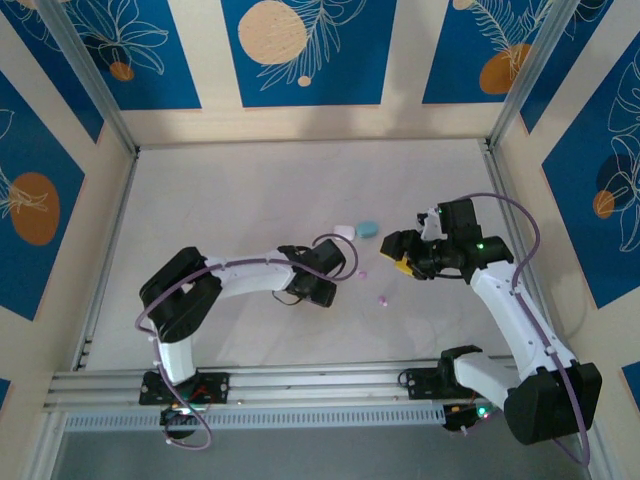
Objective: Insert the wireless bluetooth earbuds into the charging case
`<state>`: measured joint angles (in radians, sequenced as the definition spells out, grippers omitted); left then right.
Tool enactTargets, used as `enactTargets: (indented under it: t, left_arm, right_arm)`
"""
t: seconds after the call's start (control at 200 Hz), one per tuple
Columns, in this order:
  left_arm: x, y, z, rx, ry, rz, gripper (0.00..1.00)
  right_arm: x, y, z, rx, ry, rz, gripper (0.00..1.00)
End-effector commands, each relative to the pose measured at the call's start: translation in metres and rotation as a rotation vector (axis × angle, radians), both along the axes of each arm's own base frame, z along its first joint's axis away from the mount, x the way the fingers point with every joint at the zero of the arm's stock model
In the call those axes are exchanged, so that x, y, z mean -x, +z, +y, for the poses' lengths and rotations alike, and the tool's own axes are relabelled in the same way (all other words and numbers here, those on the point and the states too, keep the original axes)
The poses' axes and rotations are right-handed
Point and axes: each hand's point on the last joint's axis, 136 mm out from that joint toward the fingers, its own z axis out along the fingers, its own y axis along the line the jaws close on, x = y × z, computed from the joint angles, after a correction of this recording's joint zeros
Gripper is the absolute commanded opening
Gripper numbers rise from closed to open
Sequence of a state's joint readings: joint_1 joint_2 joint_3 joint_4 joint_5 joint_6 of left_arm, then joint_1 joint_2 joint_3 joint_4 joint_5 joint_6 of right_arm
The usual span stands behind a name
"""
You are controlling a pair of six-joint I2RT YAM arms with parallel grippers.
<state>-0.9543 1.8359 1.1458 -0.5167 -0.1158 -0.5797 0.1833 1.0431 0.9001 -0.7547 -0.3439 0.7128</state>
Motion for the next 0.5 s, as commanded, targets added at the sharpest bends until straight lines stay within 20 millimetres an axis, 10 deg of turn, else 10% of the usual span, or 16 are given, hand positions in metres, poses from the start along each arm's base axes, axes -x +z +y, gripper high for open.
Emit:
enactTargets:
  t: [0.0,0.225,0.495]
  left_arm:
    - [0.004,-0.008,0.004,-0.032,0.008,0.011,0.65]
    - [0.0,0.012,0.003,-0.015,-0.018,-0.027,0.78]
    - [-0.019,0.118,0.039,0.157,0.075,-0.356,0.88]
  right_arm:
    - [0.006,0.0,0.004,0.008,0.05,-0.036,0.61]
    - [-0.001,0.0,0.01,0.072,0.108,-0.127,0.61]
    - [-0.009,-0.006,0.046,0.196,0.354,-0.407,0.61]
